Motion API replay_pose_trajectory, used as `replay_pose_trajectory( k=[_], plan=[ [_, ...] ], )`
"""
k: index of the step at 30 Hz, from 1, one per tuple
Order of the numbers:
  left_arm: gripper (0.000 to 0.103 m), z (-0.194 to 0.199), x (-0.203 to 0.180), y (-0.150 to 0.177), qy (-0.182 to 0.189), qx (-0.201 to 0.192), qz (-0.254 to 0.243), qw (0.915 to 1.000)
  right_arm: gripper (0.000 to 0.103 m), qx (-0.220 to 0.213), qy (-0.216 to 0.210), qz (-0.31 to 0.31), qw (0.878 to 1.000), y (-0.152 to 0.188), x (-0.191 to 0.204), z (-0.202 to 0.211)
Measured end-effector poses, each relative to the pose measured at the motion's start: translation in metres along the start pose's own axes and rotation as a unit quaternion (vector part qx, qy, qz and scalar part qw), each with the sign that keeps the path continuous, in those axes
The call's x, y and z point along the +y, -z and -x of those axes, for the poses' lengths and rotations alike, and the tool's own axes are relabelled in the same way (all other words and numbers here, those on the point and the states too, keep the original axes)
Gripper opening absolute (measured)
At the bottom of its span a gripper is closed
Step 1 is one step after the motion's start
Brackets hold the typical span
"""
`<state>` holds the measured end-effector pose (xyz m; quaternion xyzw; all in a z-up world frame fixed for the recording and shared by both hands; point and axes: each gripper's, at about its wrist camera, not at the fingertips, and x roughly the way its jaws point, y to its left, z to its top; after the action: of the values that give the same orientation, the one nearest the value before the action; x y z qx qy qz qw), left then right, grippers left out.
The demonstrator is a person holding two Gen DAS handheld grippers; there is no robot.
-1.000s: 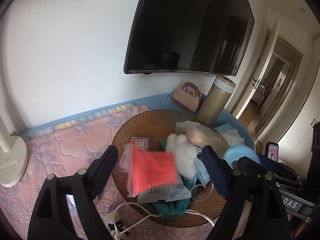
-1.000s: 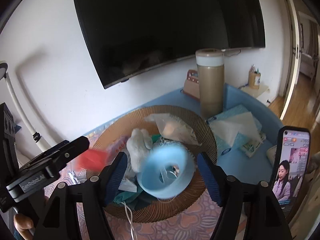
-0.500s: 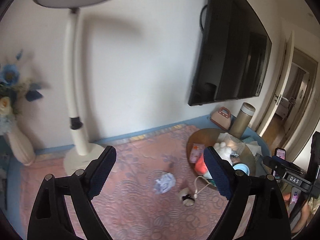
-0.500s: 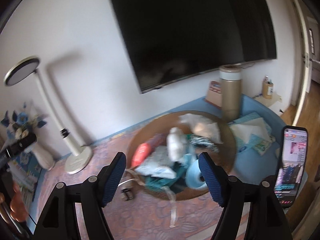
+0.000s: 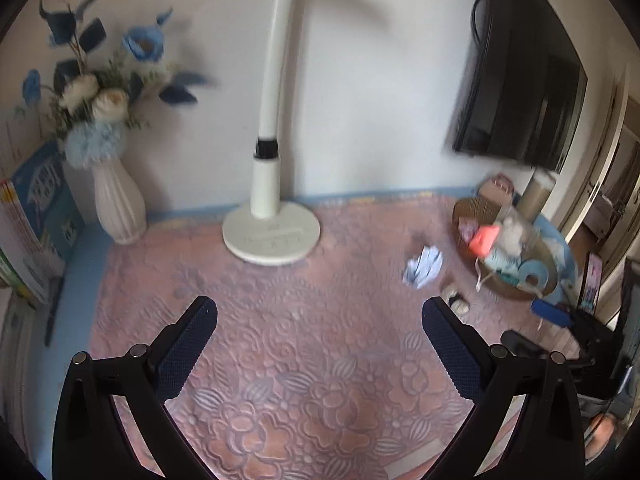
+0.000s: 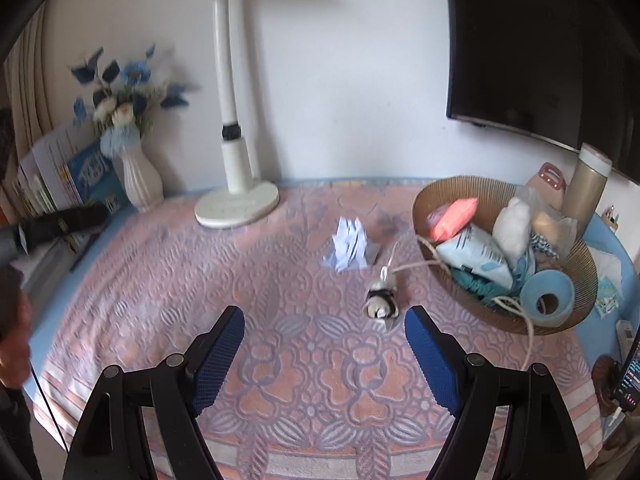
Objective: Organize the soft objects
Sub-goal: 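Withdraw both open grippers from the bowl toward the bed, then grasp the crumpled paper with the left gripper while the right grasps the cable item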
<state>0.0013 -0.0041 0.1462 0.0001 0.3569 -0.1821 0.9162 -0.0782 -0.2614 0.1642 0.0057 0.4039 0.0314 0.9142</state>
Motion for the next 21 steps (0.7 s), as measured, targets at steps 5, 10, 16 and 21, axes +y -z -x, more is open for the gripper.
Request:
replay_pose_trajectory(
  k=[5, 10, 16, 21],
  plan=[
    [0.102, -0.076, -0.019, 0.051, -0.009, 0.053, -0.025, 0.9982, 0.081, 0.030, 0.033, 0.006, 0.999, 0.017, -0.007, -0.035],
    [0.101, -0.108, -0.019, 0.085, 0.000, 0.101, -0.016, 0.9947, 0.081, 0.052, 0.022, -0.019, 0.998, 0.045, -0.026, -0.067],
    [0.101, -0.105, -0.015, 0.086, -0.004, 0.099, -0.007, 0.9951, 0.085, 0.066, 0.023, -0.046, 0.997, 0.047, -0.039, -0.077],
    [0.101, -0.105, -0.016, 0.087, 0.002, 0.097, -0.005, 0.9953, 0.089, 0.067, 0.028, -0.034, 0.997, 0.049, -0.035, -0.077]
  ],
)
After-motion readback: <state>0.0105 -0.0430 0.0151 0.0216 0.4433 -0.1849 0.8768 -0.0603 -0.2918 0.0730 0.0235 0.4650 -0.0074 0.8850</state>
